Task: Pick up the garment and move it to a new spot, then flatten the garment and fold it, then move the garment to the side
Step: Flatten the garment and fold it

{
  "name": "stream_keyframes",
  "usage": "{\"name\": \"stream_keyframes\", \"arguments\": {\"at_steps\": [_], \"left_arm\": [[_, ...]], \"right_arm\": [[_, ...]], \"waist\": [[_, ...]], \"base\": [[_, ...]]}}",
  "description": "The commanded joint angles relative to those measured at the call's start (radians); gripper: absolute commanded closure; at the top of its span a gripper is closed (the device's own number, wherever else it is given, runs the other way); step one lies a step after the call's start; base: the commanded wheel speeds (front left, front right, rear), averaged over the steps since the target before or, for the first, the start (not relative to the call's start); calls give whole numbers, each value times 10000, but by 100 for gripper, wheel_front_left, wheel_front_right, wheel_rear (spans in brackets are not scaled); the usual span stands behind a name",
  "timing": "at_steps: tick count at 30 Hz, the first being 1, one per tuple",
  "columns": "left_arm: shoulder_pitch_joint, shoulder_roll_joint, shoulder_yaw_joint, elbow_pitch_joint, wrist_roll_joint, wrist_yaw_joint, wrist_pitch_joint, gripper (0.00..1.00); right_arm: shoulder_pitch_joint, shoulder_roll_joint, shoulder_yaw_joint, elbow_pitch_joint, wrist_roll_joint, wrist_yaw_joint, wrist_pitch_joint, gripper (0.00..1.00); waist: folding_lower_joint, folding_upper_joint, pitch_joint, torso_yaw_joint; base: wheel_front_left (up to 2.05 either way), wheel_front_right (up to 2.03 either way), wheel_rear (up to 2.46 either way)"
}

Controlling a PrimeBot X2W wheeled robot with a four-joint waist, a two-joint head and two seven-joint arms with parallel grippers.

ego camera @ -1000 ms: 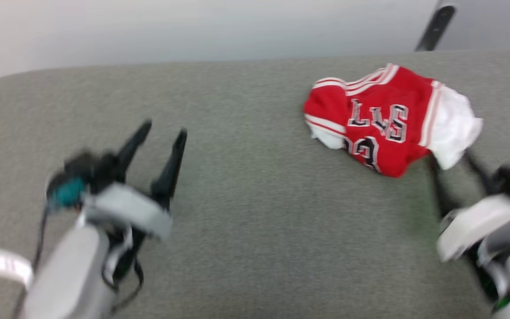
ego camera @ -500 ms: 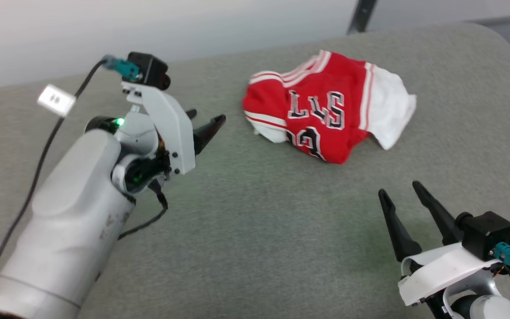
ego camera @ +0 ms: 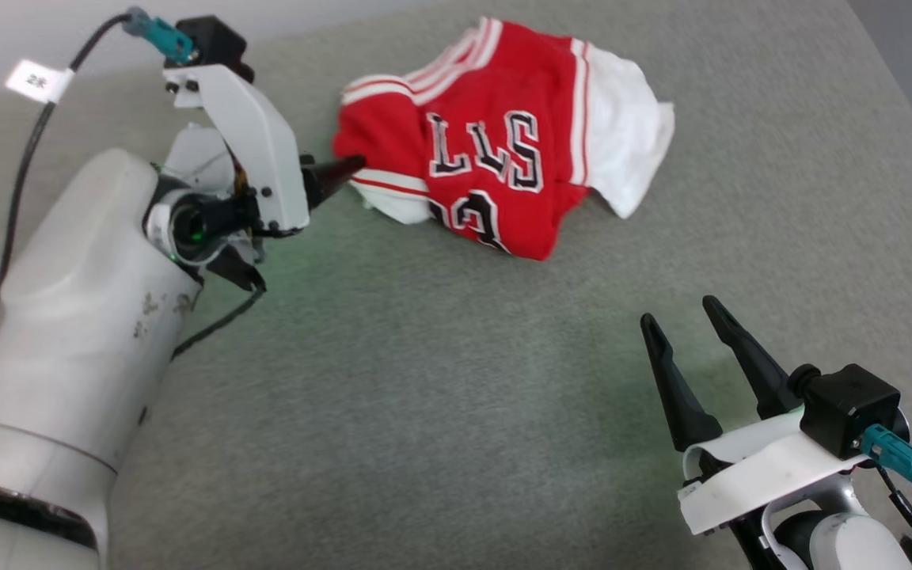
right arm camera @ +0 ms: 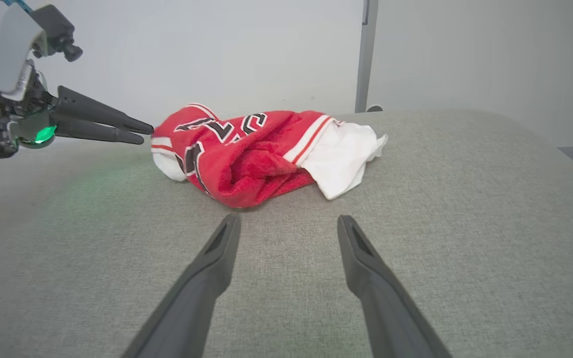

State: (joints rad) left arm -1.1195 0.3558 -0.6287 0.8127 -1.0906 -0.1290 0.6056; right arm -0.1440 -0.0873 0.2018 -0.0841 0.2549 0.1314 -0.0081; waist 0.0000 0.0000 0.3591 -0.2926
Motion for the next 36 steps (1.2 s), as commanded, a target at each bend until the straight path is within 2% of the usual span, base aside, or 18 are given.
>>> {"name": "stream_keyframes", "arguments": {"at_steps": [1,9,10,11,12,18,22,26,29,33,34,35,36], "left_arm": [[-81,14,-62,152,-108,-28,53,0],[-232,-78,-19,498,-1021,-28,300,0],[-229,-85,-39,424,-1109,-28,294,44],[-250,-58,-67,375,-1136,-26,205,75],[-298,-26,-110,316,-1166,-28,152,100],[-873,-53,-372,-337,-1395,-28,-29,100],[-1499,-389,-670,-699,-1372,-28,-149,100],[-1894,-1014,-1305,-785,-1115,-28,-345,100],[-2129,-1769,-1809,-684,-930,-28,-650,100],[-2098,-2361,-2662,-270,-579,-27,-1128,100],[-2071,-2438,-2840,-172,-527,-27,-1282,94],[-2050,-2507,-3039,-76,-450,-28,-1453,60],[-2035,-2568,-3189,5,-456,-28,-1608,44]], "right_arm": [[-127,65,6,42,63,-14,-70,0],[-198,179,45,268,103,-14,-250,0],[-219,193,60,286,106,-14,-270,0],[-237,204,66,299,111,-14,-280,0],[-258,217,70,319,127,-14,-299,0],[-269,279,154,524,196,-14,-394,0],[-331,316,316,655,300,-14,-480,0],[-417,354,611,833,452,-14,-606,0],[-480,357,727,951,603,-14,-719,0],[-584,376,861,1142,833,-14,-971,0],[-599,380,898,1207,897,-14,-1035,0],[-626,380,942,1264,951,-14,-1116,0],[-671,379,988,1328,1012,-14,-1180,0]], "waist": [[0,0,533,-537],[0,0,667,-728],[0,0,673,-740],[0,0,671,-745],[0,0,668,-754],[0,0,543,-866],[0,0,545,-1071],[0,0,593,-1460],[0,0,783,-1704],[0,0,1104,-2008],[0,0,1160,-2061],[0,0,1196,-2111],[0,0,1220,-2151]], "base": [[0,0,0],[0,0,0],[0,0,0],[0,0,0],[0,0,0],[0,0,0],[0,0,0],[0,0,0],[0,0,0],[0,0,0],[0,0,0],[0,0,0],[0,0,0]]}}
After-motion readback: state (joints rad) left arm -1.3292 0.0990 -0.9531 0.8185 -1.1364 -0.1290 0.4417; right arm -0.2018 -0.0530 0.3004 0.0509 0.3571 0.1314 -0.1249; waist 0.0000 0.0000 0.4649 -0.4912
